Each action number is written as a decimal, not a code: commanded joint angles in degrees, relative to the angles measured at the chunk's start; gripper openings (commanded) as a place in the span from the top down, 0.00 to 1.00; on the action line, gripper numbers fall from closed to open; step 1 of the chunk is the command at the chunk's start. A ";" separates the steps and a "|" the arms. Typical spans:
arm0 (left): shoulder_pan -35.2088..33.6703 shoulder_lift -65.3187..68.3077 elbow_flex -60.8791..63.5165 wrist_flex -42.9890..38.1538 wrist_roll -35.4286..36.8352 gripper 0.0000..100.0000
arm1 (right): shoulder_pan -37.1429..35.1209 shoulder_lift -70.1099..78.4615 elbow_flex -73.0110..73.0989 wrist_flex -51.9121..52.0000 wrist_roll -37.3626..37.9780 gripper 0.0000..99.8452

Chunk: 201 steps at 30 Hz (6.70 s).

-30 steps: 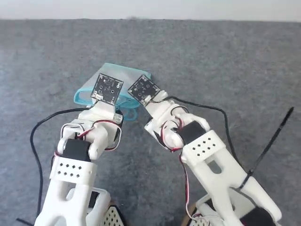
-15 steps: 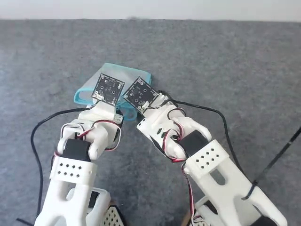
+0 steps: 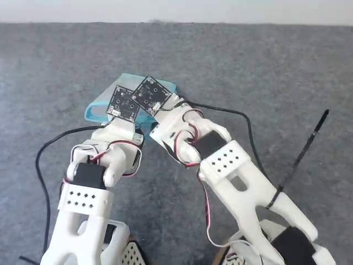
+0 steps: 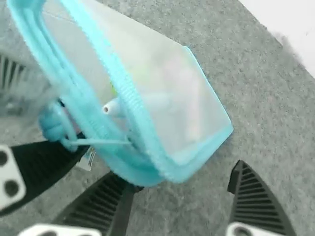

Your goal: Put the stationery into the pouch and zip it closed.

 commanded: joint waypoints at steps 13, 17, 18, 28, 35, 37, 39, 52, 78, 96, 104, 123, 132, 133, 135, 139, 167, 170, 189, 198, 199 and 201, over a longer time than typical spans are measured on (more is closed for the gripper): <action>-0.26 -1.05 -3.47 0.09 -0.62 0.99 | -0.48 -0.13 -2.20 -3.12 0.62 0.72; -0.26 -1.49 -2.68 0.09 -0.70 0.99 | 0.13 0.31 -1.58 -3.03 -0.70 0.72; -0.26 -1.49 -2.59 0.09 -0.70 0.99 | 0.66 0.31 -1.49 -2.95 -2.02 0.72; -0.35 -1.58 -0.22 0.09 -0.26 0.99 | 3.30 0.22 -1.76 -1.54 -8.70 0.72; -0.35 -1.58 -0.40 0.09 0.97 0.99 | 3.65 0.22 -1.14 -0.22 -8.44 0.72; -0.35 -1.58 -0.40 0.09 0.97 0.99 | 3.65 0.13 -1.05 2.24 -8.62 0.72; -0.35 -1.58 -0.22 -0.18 0.97 0.99 | 5.14 -0.40 -0.97 4.88 -10.37 0.72; -0.35 -1.58 -0.13 -0.26 2.64 0.99 | 3.47 -1.63 -1.49 6.64 -19.60 0.72; -0.26 -1.49 -0.22 1.14 2.64 0.99 | -1.80 -19.56 14.42 -3.56 12.57 0.63; -0.26 -1.14 -0.13 0.97 2.55 0.99 | -1.98 -8.92 7.91 -5.67 16.09 0.66; -0.35 -1.41 -0.22 0.97 2.99 0.99 | -1.80 -8.84 8.26 -5.23 14.68 0.68; -6.68 -1.05 -1.80 0.44 4.66 0.99 | -1.98 -8.84 8.35 -4.00 13.54 0.68; -6.42 -1.05 -1.80 0.62 4.66 0.99 | -2.51 -8.40 8.18 -6.37 13.71 0.68; -6.51 -1.05 -1.80 0.62 4.66 0.99 | -2.86 -7.69 7.91 -6.46 13.71 0.68; -6.77 -1.05 -1.80 0.62 4.66 0.99 | -3.03 -5.85 7.03 -6.46 14.24 0.68; -6.86 -1.05 -1.80 0.53 4.66 0.99 | -2.77 -1.80 5.36 -6.37 14.68 0.68; -6.77 -1.14 -1.63 0.53 4.40 0.99 | -1.63 3.30 0.35 -6.73 14.86 0.68; -6.77 -1.14 -1.63 0.53 4.40 0.99 | -2.68 3.30 -1.14 -6.55 14.86 0.68; -6.86 -1.14 -1.54 0.53 4.31 0.99 | -3.21 3.21 -2.02 -6.81 14.42 0.85; -6.77 -1.14 -1.54 0.53 4.31 0.99 | -3.12 2.59 -2.02 -6.29 13.27 0.92; -6.77 -1.14 -1.54 0.53 4.31 0.99 | -3.03 2.59 -2.02 -6.29 11.43 0.94; -6.77 -1.14 -1.45 0.53 4.31 0.99 | -2.95 2.59 -2.02 -6.29 7.91 0.98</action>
